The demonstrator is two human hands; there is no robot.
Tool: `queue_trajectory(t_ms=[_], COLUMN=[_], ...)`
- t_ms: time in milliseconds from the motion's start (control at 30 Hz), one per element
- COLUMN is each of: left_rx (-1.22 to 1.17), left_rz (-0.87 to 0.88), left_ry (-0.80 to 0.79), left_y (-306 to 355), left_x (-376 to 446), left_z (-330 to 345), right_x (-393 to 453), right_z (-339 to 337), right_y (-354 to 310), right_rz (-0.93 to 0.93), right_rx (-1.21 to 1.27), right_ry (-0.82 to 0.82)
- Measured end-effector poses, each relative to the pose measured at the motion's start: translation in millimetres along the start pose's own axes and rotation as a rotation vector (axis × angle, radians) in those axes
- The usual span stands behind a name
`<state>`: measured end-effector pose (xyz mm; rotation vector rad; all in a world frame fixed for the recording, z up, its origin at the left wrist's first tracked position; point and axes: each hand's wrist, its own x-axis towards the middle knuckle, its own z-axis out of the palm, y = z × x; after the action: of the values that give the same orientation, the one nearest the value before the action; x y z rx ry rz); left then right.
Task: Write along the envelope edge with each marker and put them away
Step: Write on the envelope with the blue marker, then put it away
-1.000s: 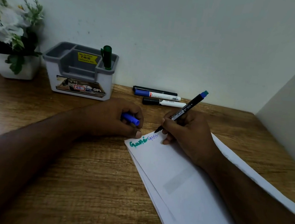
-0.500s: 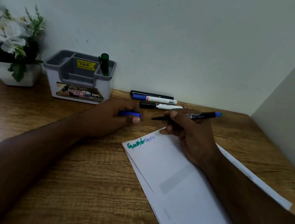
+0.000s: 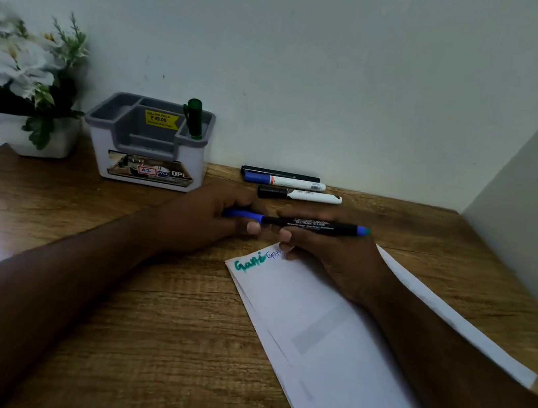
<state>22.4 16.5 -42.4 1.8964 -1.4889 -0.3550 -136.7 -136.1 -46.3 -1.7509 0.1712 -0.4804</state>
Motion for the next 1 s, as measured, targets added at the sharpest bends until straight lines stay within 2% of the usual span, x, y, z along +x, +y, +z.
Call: queue_trajectory(t_ms=[67, 167, 233, 367, 500, 600, 700, 800, 900, 933, 1000], left_rx=[-0.006, -0.041, -0.047, -0.114, -0.188, -0.215, -0.205, -0.296, -0.385, -0.349, -0.155], left_rz=[0.003, 0.006, 0.030, 0.079, 0.119, 0.100, 0.077, 0.037, -0.002, -0.029, -0.100], left_ry=[-0.008, -0.017, -0.015, -0.010, -0.023, -0.064, -0.093, 0.003, 0.215, 0.287, 0.371], left_y=[4.8, 14.0, 16.5, 21.7, 25.6, 23.8, 20.2, 18.8, 12.8, 8.7, -2.8], left_x=[-0.2, -1.1, -0.8, -1.8, -4.6, -6.1, -5.3, -8.0, -18.3, -24.2, -37.8], left_z=[4.9, 8.4, 6.6, 4.1, 2.8, -0.1, -1.2, -6.5, -14.2, -17.5, -26.6], right_x=[-1.6, -4.4, -7.1, -11.9, -12.7, -13.9, -12.3, -11.9, -8.7, -6.9, -1.5], right_z=[2.0, 3.7, 5.7, 8.6, 12.2, 15.2, 13.0, 14.3, 8.7, 6.6, 3.8], right_y=[-2.8, -6.7, -8.8, -10.2, -11.7, -15.1, -21.4, -25.4, -27.3, -30.6, -39.6], right_rz=[-0.098, -0.222, -0.238, -0.310, -0.314, -0.326, -0.343, -0.395, -0.406, -0.423, -0.435], right_rx=[-0.153, -0.372, -0.520, -0.548, -0.472, -0.500, -0.630, -0.641, -0.525, -0.591, -0.824], right_ry=[-0.080, -0.047, -0.024, 0.025, -0.001, -0.078, -0.157, -0.149, -0.026, -0.014, -0.097])
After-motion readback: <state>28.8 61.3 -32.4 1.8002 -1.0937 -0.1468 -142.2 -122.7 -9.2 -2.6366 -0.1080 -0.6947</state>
